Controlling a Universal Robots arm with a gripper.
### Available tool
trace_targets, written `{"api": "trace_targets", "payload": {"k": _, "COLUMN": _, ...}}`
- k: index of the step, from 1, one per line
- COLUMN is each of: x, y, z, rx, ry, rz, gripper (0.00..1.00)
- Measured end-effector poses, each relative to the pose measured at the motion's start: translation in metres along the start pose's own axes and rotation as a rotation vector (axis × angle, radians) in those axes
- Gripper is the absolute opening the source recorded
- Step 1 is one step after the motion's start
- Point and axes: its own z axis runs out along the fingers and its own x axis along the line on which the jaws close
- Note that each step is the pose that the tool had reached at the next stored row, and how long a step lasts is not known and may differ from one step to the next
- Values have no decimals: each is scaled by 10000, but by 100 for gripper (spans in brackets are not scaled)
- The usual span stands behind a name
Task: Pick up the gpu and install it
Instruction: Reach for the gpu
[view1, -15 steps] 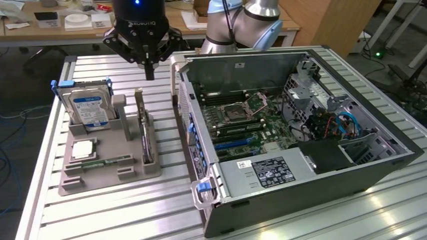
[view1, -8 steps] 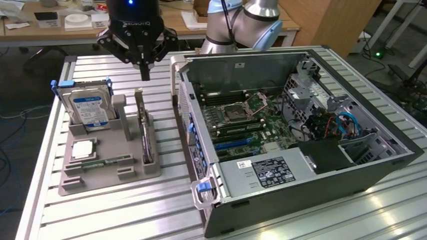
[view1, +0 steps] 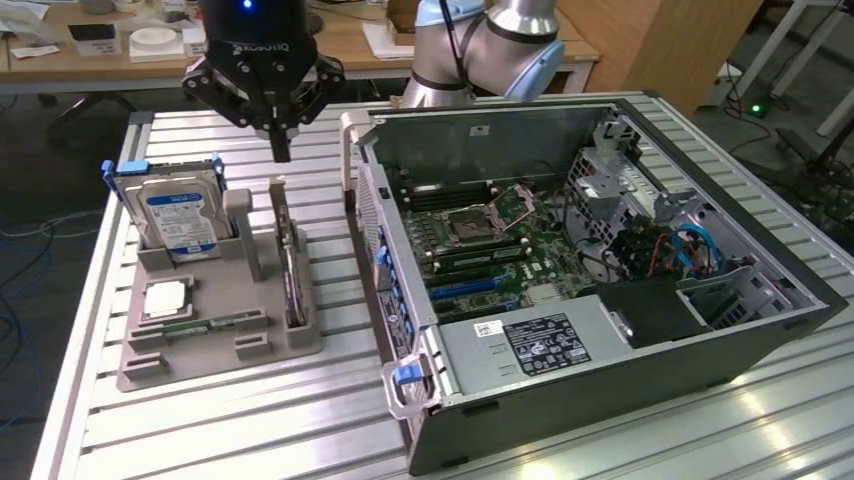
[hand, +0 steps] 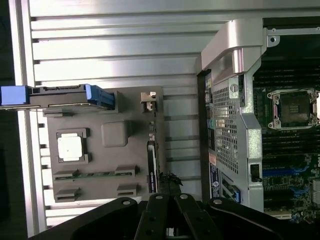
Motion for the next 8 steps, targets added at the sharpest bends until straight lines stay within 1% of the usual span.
{"api": "trace_targets", "payload": {"k": 8, "x": 87, "y": -7, "z": -1, "rx": 0, "ry": 1, "rz": 0, "gripper": 11}}
